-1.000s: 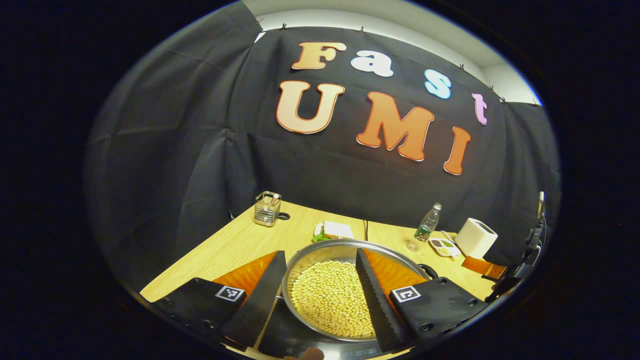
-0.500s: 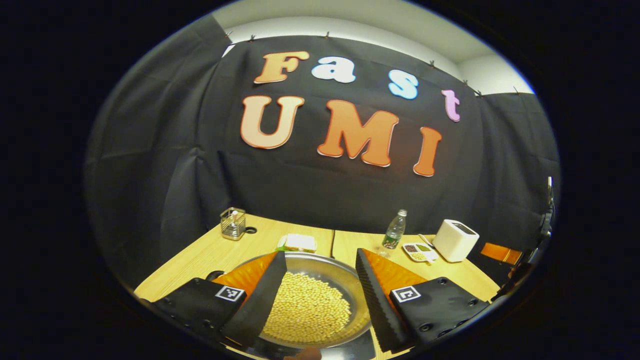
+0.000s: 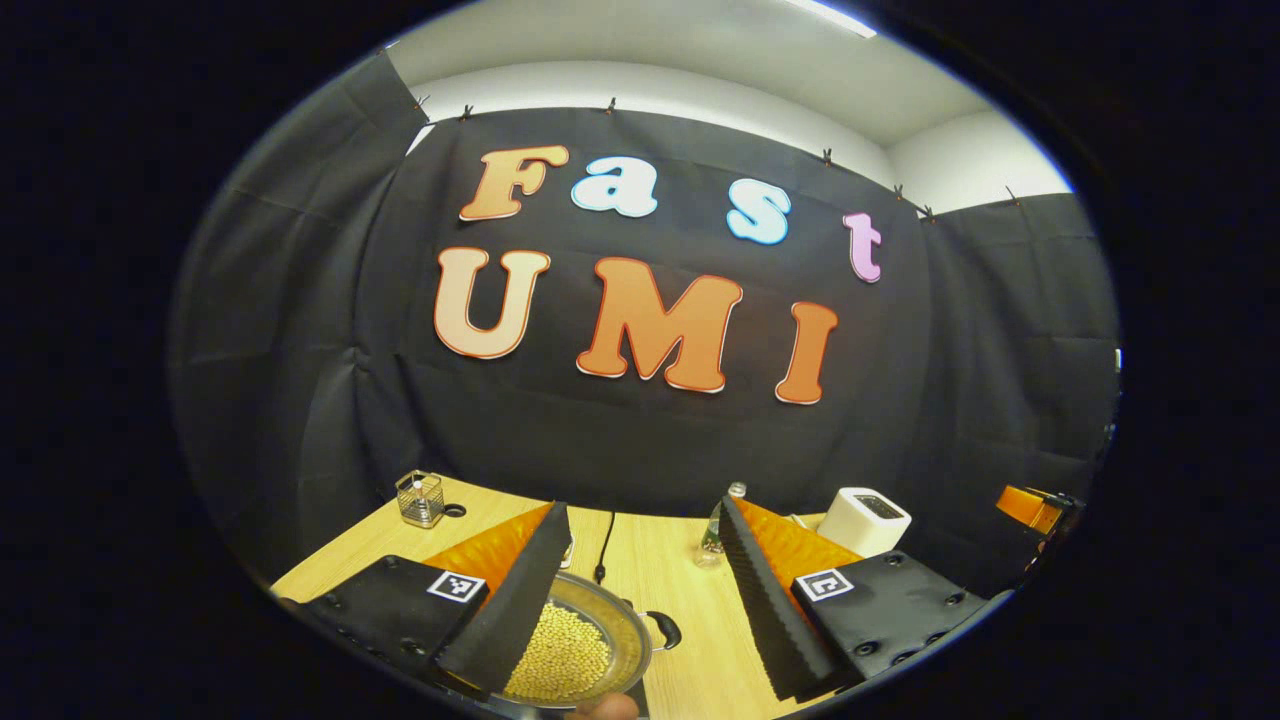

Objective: First push the handle of the pot to place it horizontally, then grasp the pot with both hands and set it on the induction cooktop.

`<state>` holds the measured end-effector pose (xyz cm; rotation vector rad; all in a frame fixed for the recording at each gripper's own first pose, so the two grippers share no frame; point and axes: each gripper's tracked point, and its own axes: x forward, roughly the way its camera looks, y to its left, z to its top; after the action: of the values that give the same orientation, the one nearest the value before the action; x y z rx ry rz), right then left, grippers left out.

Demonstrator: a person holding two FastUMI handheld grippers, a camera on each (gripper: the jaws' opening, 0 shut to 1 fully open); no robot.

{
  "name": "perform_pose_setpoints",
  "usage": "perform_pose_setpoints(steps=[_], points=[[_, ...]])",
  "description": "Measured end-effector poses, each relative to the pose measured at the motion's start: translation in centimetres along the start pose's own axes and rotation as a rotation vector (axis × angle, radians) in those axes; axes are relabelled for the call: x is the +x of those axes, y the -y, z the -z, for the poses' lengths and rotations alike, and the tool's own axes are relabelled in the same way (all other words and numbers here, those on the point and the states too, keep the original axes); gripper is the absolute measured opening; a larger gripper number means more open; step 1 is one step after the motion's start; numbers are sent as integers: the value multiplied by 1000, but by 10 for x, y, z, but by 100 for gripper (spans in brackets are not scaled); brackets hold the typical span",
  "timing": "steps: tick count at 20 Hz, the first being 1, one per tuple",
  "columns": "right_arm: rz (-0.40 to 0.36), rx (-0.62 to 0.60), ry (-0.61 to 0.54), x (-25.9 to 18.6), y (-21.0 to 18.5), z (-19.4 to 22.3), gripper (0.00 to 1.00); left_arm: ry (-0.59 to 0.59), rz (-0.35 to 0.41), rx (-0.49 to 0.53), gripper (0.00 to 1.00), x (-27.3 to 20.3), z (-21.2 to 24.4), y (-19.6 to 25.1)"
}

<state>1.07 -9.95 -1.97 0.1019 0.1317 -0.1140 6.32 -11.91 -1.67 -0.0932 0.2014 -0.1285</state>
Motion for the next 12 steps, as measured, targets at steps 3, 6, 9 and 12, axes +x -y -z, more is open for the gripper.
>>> perform_pose_setpoints(steps=[3, 6, 9, 12], points=[[2, -24, 50, -12, 6, -28, 95, 72, -61, 24, 98, -12, -35, -14], [-22, -30, 77, -23, 1, -42, 95, 170, -129, 131, 97, -22, -70, -29], [-35, -38, 72, -22, -5, -39, 95, 178, -76, 83, 97, -40, -71, -11], [-64, -48, 65, -22, -17, -32, 95, 182, -57, 82, 96, -49, -69, -8]])
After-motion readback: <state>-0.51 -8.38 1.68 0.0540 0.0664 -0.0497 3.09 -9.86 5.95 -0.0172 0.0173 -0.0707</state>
